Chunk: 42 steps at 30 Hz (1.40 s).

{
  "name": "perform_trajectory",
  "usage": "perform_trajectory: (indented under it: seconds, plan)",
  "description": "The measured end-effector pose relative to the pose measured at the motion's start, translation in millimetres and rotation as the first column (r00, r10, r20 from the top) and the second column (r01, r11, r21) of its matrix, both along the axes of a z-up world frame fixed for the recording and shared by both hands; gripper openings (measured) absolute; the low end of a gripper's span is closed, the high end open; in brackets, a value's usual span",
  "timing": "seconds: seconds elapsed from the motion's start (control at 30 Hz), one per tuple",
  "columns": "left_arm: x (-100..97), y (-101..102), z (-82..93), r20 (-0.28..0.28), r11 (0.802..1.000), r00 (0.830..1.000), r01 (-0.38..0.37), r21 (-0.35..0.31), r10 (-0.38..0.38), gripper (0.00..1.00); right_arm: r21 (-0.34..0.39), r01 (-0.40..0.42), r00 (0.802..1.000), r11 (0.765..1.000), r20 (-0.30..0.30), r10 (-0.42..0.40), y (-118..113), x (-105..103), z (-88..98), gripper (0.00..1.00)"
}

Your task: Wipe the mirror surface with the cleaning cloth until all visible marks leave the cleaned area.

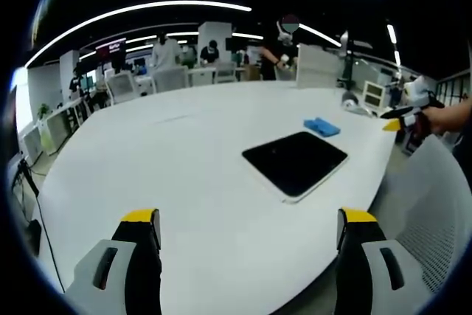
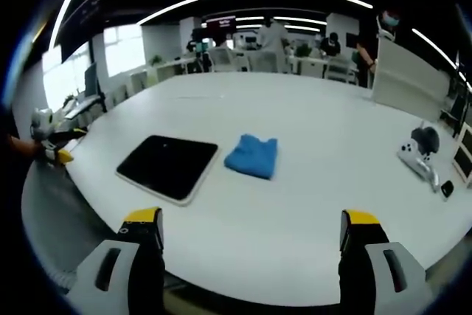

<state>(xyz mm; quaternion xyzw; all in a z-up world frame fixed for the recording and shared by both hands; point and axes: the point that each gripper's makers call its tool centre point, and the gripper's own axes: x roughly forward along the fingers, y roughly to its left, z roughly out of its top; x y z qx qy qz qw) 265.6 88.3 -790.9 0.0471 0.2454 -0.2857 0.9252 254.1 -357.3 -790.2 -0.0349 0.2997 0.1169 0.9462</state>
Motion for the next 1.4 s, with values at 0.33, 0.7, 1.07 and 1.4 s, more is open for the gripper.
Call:
perform_trajectory:
  seconds: [0.33, 0.7, 1.07, 1.4]
  plan:
    - [-0.6, -1, -0.7, -0.002, 1.000, 1.000, 0.008, 0.007, -0.008, 1.00, 0.000, 0.004, 1.000, 1.000, -0.004, -0.004, -1, -2, -1.3, 1.00]
    - [-0.6, -2, -1.5, -0.001, 1.000, 1.000, 0.015, 0.018, -0.015, 1.00, 0.013, -0.002, 1.000, 1.000, 0.000, 0.002, 4, 8, 3.9, 1.00]
    - [-2.4, -2, -5.0, -0.015, 0.999, 1.000, 0.022, 0.038, -0.022, 1.00, 0.012, -0.026, 0.999, 1.000, 0.021, 0.025, 21, 48, 7.5, 0.92]
    - [-2.0, -4, -4.2, -0.014, 0.999, 1.000, 0.028, 0.018, -0.027, 1.00, -0.016, -0.031, 0.999, 0.999, 0.013, 0.031, 25, 93, -2.2, 0.83]
